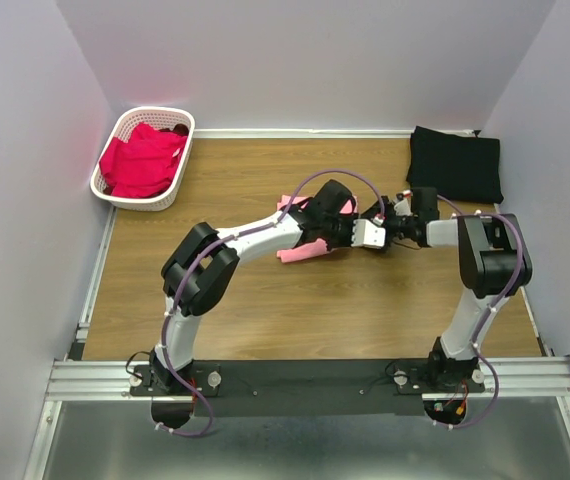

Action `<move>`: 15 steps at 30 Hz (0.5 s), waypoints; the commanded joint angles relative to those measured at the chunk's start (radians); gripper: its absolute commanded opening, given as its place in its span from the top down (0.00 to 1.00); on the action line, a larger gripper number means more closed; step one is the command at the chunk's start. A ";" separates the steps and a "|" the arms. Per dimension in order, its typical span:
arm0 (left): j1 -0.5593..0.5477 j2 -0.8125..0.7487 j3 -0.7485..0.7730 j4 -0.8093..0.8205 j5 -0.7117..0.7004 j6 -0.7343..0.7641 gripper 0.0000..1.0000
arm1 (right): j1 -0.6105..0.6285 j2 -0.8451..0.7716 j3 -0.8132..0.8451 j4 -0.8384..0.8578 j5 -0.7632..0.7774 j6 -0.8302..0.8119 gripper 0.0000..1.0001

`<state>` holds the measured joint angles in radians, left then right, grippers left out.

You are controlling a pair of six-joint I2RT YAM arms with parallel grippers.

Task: Fold and stack the t-shirts
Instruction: Neatly place the folded tshirt to the corner

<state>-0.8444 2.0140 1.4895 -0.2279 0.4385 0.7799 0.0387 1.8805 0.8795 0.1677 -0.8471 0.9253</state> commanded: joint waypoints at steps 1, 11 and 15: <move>0.005 -0.038 0.043 -0.027 0.057 -0.030 1.00 | 0.027 0.042 -0.034 0.214 0.132 0.132 0.28; 0.007 -0.029 0.055 -0.030 0.075 -0.053 1.00 | 0.076 0.120 -0.010 0.331 0.301 0.167 0.46; 0.008 -0.015 0.067 -0.028 0.081 -0.077 1.00 | 0.099 0.160 0.026 0.335 0.327 0.164 0.52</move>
<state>-0.8387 2.0140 1.5185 -0.2470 0.4717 0.7341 0.1146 1.9842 0.8783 0.4713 -0.6186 1.0859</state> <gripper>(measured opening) 0.010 0.504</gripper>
